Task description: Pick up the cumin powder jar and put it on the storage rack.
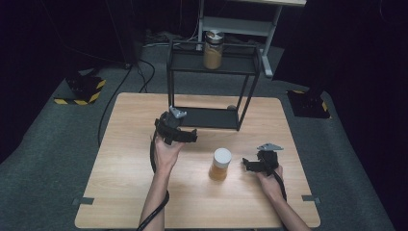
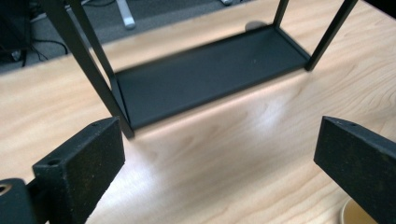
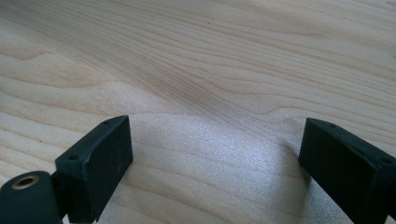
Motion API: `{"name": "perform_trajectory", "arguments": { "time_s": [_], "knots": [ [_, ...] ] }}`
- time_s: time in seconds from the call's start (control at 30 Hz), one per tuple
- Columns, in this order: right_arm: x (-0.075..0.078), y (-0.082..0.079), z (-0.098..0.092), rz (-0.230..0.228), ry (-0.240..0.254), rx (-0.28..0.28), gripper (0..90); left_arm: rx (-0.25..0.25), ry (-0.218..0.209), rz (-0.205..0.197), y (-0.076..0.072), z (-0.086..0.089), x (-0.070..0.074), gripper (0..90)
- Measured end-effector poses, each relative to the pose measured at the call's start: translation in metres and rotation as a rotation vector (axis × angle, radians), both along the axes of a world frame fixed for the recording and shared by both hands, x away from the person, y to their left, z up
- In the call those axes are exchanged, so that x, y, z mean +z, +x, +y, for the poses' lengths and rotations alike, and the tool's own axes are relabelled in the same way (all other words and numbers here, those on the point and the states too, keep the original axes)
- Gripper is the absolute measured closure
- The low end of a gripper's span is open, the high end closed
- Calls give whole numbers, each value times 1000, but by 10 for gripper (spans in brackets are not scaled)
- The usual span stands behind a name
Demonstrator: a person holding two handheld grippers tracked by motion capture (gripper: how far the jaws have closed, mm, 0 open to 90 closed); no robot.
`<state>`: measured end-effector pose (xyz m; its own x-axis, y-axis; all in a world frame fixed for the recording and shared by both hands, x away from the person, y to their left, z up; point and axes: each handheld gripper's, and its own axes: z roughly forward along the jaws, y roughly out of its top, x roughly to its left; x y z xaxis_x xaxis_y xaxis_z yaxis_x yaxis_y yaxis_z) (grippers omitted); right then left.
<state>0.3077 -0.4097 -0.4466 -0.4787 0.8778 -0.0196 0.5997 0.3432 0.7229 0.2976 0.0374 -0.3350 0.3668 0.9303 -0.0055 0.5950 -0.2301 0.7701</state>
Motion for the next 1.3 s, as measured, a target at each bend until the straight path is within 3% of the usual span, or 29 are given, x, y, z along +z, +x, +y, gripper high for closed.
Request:
{"name": "perform_trajectory", "arguments": {
  "time_s": [0.2,0.33,0.4,0.6,0.73,1.3],
  "knots": [
    [0,-3,0,0,0,-8,89,52,-17,38,-8,3,-35,18],
    [0,-3,1,1,1,-12,89,61,-9,36,-13,2,-46,17],
    [0,-3,1,1,0,-12,89,62,25,33,-16,-4,-53,16],
    [0,-4,1,2,0,-15,89,88,6,47,-18,-2,-74,12],
    [0,-4,1,2,0,-16,89,102,-15,46,-22,0,-84,11],
    [0,-5,3,-1,0,-25,89,111,0,72,-21,-4,-106,4]
  ]
}}
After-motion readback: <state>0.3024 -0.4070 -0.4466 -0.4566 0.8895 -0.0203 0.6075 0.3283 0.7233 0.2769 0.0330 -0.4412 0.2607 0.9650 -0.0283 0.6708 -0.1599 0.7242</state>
